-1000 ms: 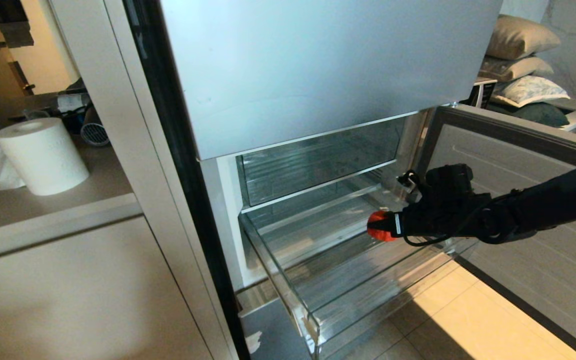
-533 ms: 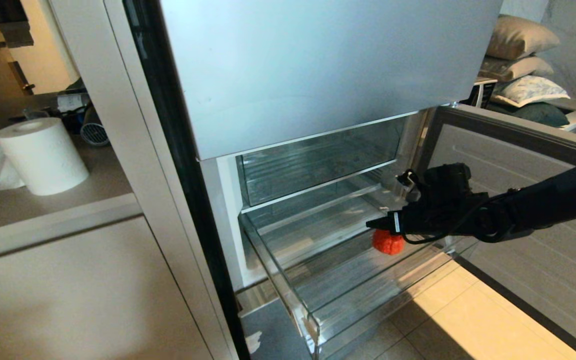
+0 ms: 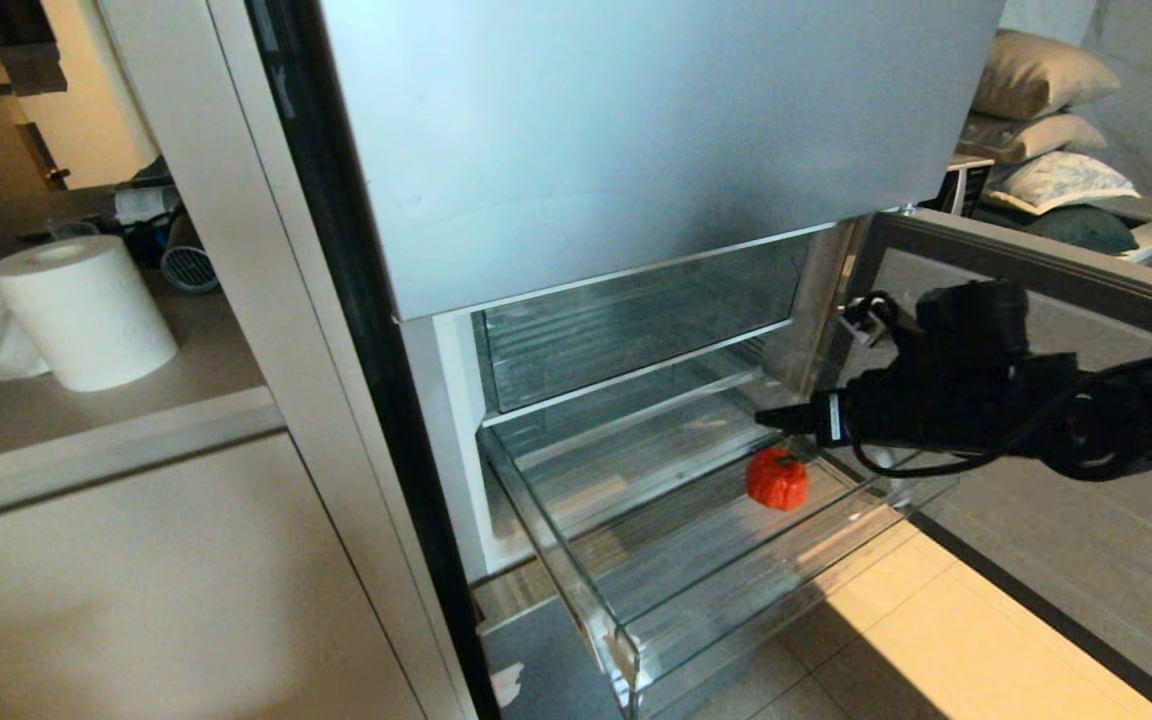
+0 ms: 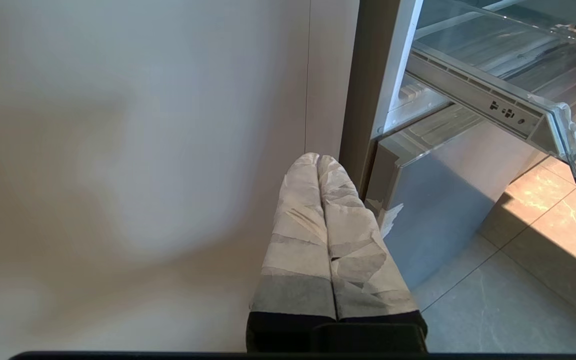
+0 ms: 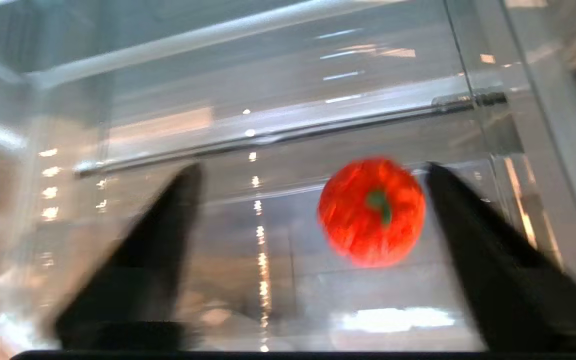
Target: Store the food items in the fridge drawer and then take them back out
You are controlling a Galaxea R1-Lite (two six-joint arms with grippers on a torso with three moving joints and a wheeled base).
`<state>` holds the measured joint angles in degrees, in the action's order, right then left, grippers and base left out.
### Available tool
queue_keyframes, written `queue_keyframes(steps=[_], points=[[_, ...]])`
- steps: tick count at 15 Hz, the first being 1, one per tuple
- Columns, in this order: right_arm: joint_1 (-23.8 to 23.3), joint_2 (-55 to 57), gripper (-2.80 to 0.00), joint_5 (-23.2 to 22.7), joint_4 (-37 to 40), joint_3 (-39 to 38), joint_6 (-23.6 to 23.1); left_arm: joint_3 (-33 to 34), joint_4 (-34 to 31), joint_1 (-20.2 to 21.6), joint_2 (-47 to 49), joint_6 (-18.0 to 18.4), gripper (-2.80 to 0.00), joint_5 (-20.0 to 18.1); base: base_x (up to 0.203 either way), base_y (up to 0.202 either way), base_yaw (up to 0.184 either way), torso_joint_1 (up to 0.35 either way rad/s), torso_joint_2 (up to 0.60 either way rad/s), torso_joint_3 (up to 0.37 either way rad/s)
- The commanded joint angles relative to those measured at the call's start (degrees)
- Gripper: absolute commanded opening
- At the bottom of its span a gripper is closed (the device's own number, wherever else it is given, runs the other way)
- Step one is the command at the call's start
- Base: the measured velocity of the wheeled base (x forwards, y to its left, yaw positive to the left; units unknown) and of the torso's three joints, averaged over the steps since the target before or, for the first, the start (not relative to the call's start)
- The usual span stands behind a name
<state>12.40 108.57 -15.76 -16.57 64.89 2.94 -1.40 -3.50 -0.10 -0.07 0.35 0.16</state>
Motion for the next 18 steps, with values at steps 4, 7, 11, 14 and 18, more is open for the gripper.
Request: queue_keyframes(steps=[4, 7, 11, 14, 18], points=[[0.5, -23.1, -2.80, 0.0, -0.1, -14.3, 1.1, 0.0, 0.0, 0.0, 0.0, 0.0, -2.80, 0.0, 0.000, 0.000, 0.000, 0.000, 0.00, 0.000], [0.5, -35.7, -2.80, 2.7, 0.1, -22.8, 1.7, 0.0, 0.0, 0.0, 0.0, 0.0, -2.80, 0.0, 0.000, 0.000, 0.000, 0.000, 0.00, 0.000], [0.5, -53.6, -2.80, 9.1, 0.2, -35.2, 1.6, 0.0, 0.0, 0.0, 0.0, 0.0, -2.80, 0.0, 0.000, 0.000, 0.000, 0.000, 0.00, 0.000], [0.4, -66.4, -2.80, 16.2, 0.5, -42.5, 1.5, 0.0, 0.0, 0.0, 0.0, 0.0, -2.80, 0.0, 0.000, 0.000, 0.000, 0.000, 0.00, 0.000], [0.3, -84.8, -2.80, 19.5, 5.9, -48.7, -2.2, 0.0, 0.0, 0.0, 0.0, 0.0, -2.80, 0.0, 0.000, 0.000, 0.000, 0.000, 0.00, 0.000]])
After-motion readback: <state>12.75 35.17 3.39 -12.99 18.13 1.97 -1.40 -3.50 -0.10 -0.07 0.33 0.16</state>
